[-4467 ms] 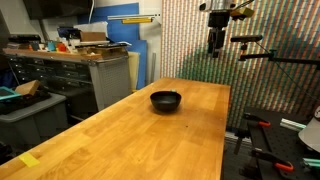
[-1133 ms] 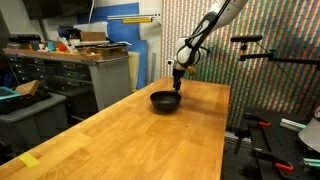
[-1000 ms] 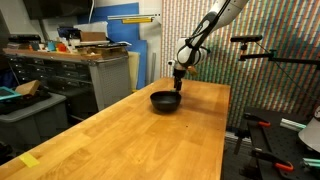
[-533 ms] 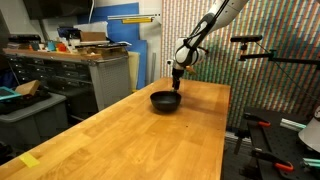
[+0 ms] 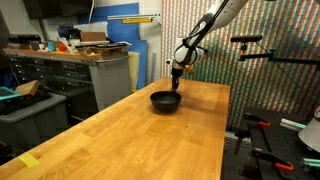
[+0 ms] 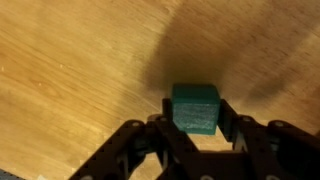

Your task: Place the green block inside the black bowl

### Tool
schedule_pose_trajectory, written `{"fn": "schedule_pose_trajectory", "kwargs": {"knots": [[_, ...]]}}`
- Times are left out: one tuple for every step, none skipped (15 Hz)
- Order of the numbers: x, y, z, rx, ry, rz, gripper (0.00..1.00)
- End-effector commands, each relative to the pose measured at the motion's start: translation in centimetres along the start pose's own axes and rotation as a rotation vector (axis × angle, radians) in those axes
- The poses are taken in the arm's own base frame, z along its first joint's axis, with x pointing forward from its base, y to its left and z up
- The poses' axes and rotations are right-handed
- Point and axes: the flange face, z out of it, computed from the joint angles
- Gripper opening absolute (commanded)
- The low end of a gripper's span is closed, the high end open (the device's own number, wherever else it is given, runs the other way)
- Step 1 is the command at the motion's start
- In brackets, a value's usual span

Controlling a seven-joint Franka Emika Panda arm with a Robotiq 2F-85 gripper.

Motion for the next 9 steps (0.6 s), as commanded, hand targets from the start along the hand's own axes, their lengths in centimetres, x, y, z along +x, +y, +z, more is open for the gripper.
{"fn": "schedule_pose_trajectory", "kwargs": {"knots": [[0.0,0.6,-0.6,0.019,-0.009,-0.029,0.22],[-0.1,0.6,-0.8,0.018,-0.023,-0.032,0.22],[-0.2,0.7,-0.9,0.020,-0.034,-0.036,0.22],[-0.3,0.8,-1.1,0.025,-0.051,-0.041,0.22],[-0.4,1.0,-1.4,0.023,-0.067,-0.047,0.22],[-0.5,1.1,-1.7,0.024,-0.085,-0.052,0.22],[-0.5,1.4,-2.2,0.026,-0.107,-0.056,0.22],[-0.5,1.5,-2.6,0.030,-0.128,-0.058,0.22],[-0.3,1.7,-3.4,0.037,-0.145,-0.061,0.22]]}}
